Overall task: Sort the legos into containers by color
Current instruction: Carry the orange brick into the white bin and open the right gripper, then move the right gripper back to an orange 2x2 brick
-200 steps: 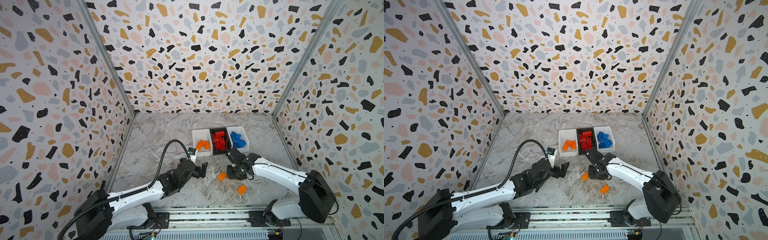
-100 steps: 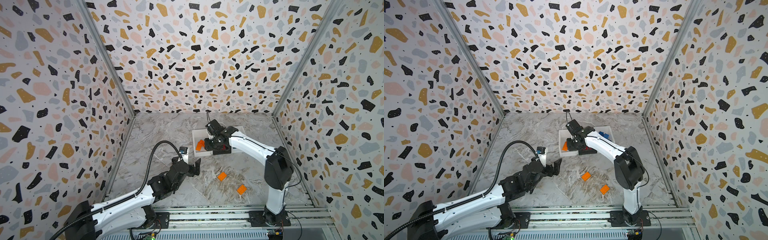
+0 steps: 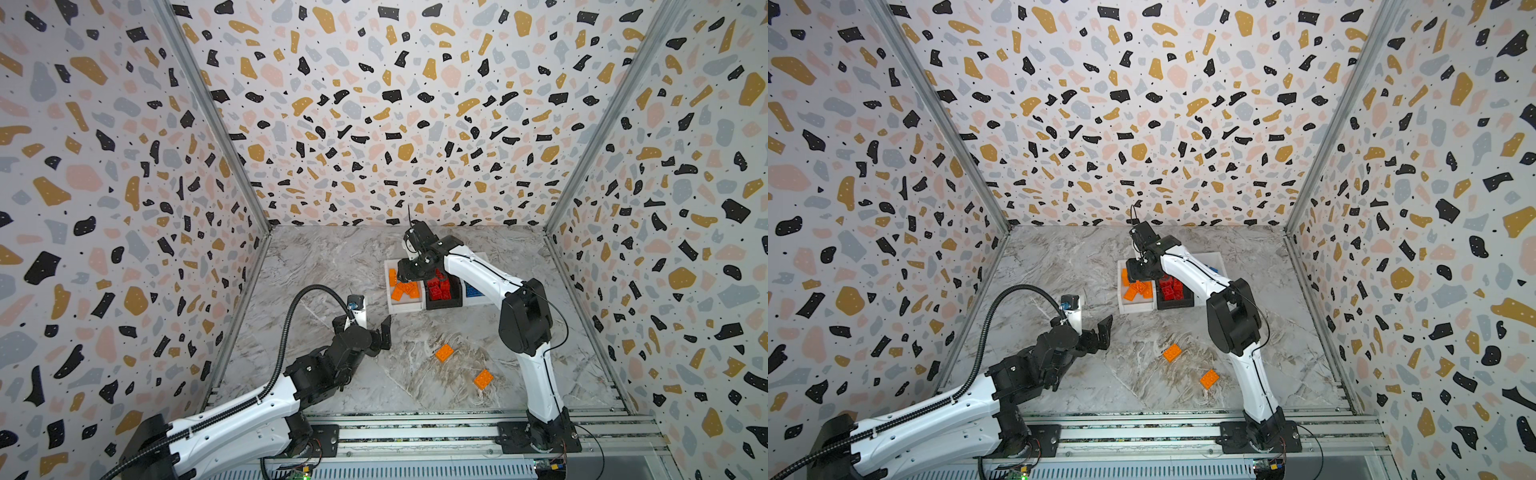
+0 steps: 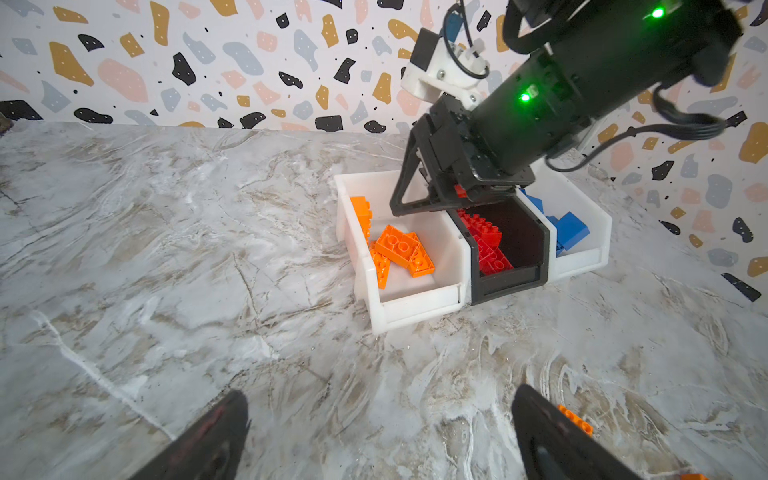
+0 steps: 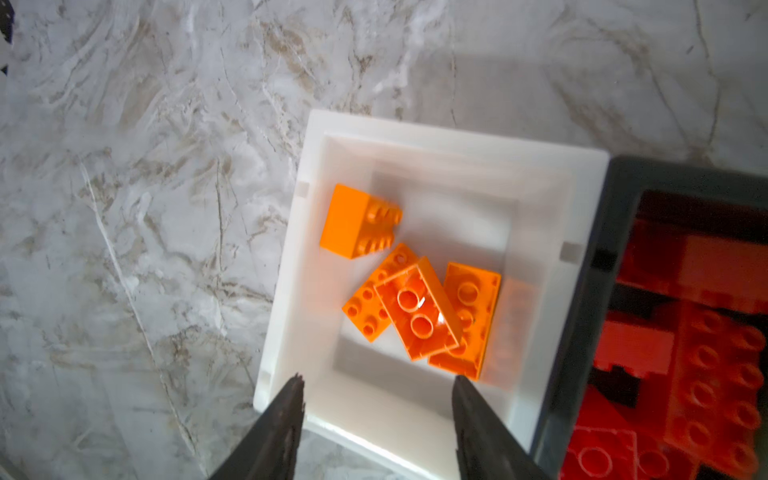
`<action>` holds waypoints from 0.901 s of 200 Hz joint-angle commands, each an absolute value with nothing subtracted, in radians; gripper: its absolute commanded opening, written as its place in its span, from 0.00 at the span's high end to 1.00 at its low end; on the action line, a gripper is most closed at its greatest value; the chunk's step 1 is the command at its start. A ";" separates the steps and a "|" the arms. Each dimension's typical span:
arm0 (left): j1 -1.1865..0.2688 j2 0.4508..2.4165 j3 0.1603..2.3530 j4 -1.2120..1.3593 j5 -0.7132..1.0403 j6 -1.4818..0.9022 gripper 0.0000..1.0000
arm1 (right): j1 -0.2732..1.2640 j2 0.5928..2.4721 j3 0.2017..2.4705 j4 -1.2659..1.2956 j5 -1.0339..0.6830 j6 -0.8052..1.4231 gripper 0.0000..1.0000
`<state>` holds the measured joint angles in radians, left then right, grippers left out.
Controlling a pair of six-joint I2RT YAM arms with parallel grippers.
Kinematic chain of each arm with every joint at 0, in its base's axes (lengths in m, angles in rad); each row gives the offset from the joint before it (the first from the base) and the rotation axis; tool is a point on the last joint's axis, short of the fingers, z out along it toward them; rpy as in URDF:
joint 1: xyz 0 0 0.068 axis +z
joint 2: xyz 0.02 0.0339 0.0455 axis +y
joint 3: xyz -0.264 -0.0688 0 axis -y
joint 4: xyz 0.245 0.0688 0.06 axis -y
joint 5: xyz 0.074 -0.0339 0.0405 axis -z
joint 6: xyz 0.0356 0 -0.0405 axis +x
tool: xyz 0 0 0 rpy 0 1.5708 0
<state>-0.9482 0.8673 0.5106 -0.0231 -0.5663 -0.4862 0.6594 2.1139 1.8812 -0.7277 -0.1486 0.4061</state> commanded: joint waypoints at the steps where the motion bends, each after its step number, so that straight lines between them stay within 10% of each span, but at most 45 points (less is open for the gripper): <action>1: -0.944 0.881 0.480 0.045 -0.561 -0.471 0.00 | 0.673 1.923 1.706 -0.760 -0.153 0.380 0.36; 79: -1.028 0.924 0.403 0.136 -0.468 -0.530 0.00 | 0.676 1.504 1.083 -0.655 -0.182 0.389 0.21; 180: -1.287 0.920 0.360 0.116 -0.656 -0.684 0.00 | 0.716 1.517 0.924 -0.558 -0.233 0.292 0.20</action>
<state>-1.2633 0.9211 0.3706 0.0914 -0.5823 -0.6342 0.7021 1.5097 0.9279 -0.5854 -0.2199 0.3386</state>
